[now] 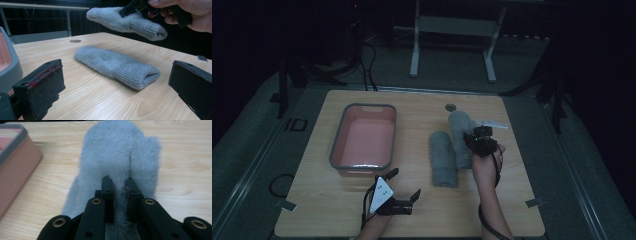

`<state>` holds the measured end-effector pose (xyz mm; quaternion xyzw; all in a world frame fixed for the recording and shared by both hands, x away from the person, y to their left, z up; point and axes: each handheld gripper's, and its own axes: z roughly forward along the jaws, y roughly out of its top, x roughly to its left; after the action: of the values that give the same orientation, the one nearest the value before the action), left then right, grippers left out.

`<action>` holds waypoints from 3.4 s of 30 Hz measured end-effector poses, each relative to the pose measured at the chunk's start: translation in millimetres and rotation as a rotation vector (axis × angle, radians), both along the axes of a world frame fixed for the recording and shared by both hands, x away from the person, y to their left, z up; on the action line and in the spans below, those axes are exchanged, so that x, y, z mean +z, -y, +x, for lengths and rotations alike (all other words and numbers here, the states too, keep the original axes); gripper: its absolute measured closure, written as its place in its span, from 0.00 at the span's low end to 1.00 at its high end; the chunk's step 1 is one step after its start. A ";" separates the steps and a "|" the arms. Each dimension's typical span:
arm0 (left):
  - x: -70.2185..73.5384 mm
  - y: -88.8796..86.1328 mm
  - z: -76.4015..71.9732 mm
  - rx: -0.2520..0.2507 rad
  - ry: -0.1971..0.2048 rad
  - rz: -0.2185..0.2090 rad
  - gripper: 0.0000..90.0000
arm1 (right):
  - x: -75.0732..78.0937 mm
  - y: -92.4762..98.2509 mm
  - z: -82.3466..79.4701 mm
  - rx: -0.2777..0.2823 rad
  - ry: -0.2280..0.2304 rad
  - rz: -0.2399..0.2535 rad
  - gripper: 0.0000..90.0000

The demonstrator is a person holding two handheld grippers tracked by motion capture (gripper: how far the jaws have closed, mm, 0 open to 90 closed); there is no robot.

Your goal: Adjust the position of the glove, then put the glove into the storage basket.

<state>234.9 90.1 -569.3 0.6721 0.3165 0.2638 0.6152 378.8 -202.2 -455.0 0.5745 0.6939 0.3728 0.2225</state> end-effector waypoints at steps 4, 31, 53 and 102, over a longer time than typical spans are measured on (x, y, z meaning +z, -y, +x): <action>0.0 -0.2 0.0 -0.001 0.000 0.003 0.00 | -7.3 -12.6 -4.3 -0.002 -0.038 0.067 0.90; 0.1 -0.2 0.0 -0.003 0.000 0.006 0.00 | -57.4 -56.6 -17.7 0.024 -0.132 0.093 0.72; 0.1 -0.2 0.2 0.000 -0.002 0.004 0.00 | -23.2 15.8 -22.1 0.264 -0.136 0.045 0.47; 45.4 72.3 121.0 -0.083 -0.466 0.141 0.14 | -45.7 17.1 6.9 0.361 -0.048 0.065 0.52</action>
<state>355.9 17.8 -523.9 0.7687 0.4027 0.0976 0.4873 385.7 -219.3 -500.6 0.4563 0.7784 0.4151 0.1166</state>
